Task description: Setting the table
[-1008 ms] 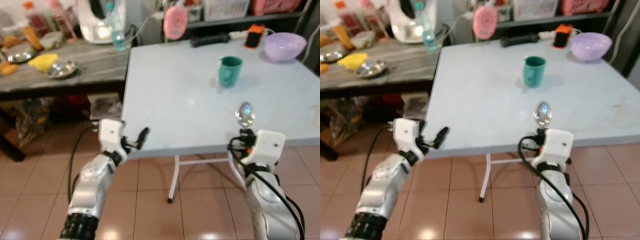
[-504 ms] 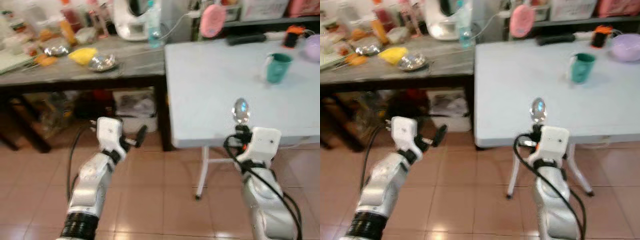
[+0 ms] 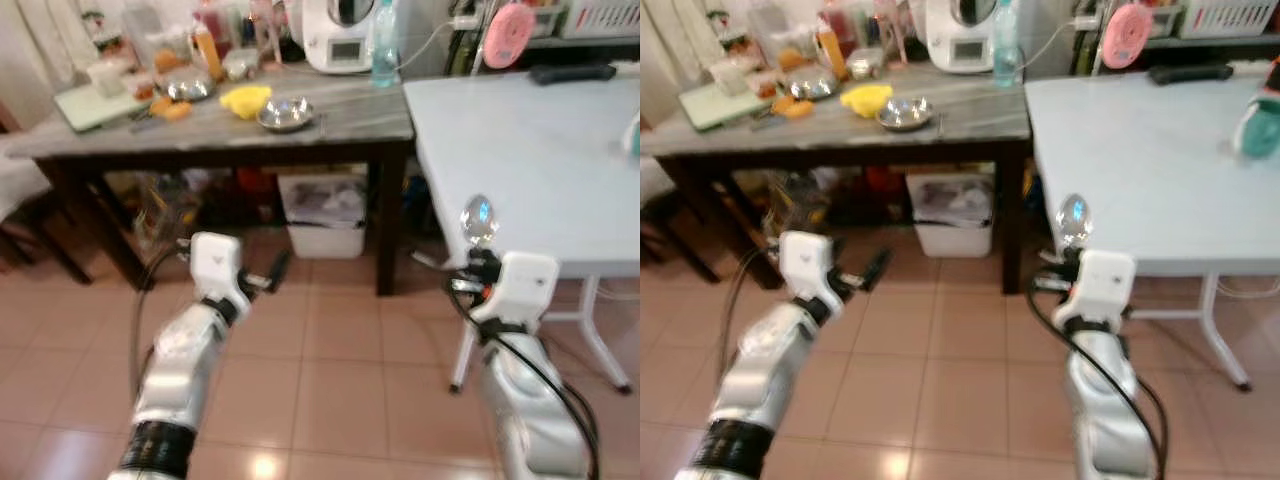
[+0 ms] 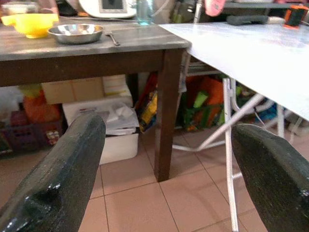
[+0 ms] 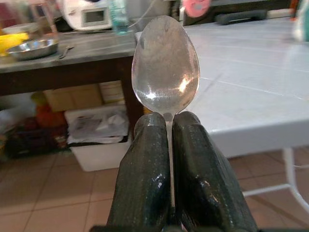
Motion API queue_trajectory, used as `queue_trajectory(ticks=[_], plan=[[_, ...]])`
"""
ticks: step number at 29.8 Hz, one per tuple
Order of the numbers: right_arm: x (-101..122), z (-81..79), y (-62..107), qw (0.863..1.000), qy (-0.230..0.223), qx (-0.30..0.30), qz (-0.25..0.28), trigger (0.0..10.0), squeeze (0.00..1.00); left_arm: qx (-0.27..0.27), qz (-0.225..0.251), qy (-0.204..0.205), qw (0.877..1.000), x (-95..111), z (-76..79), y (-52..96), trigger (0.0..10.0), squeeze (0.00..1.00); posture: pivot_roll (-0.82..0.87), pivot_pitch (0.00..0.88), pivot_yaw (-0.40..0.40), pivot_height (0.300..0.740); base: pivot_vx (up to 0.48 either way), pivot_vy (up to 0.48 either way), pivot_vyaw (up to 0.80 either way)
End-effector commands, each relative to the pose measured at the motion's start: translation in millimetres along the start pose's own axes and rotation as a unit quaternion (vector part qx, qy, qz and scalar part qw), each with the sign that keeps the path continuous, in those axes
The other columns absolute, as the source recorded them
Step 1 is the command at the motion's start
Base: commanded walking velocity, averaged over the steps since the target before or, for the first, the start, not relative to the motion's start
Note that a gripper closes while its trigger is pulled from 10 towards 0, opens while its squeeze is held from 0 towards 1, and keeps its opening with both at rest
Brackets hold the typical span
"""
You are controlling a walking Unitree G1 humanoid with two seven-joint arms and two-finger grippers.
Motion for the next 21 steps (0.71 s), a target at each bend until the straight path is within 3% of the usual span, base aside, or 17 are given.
queue_trajectory(ticks=[1,14,21], plan=[[6.9,-6.6,-1.3,1.0,-0.008,0.006,0.014,10.0,0.0,0.013,0.007,-0.015,1.0,6.9,-9.5,2.2,10.0,0.0,-0.1,0.0,0.083,0.74,0.0,0.48,0.0],[6.8,-5.1,-2.3,1.0,-0.008,0.007,0.015,10.0,0.0,-0.011,0.016,0.007,1.0,5.2,-3.4,4.6,10.0,0.0,-0.11,0.0,0.079,0.74,0.0,0.0,0.0],[7.0,-5.2,-2.7,1.0,-0.007,0.007,0.016,10.0,0.0,-0.011,0.012,0.009,1.0,4.7,-4.7,4.3,10.0,0.0,-0.12,0.0,0.082,0.74,0.302,0.0,0.0]])
Point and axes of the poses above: a point about 5 cm out from each wrist's last joint towards the gripper, its own y axis pointing back from the gripper into the wrist, its own x axis along the axis of the wrist's last joint, z = x × y, the point moved 1 cm from there along -y, pointing out of the wrist towards the gripper, and after that the axes turned 11 degrees about y, right-handed, at the moved point
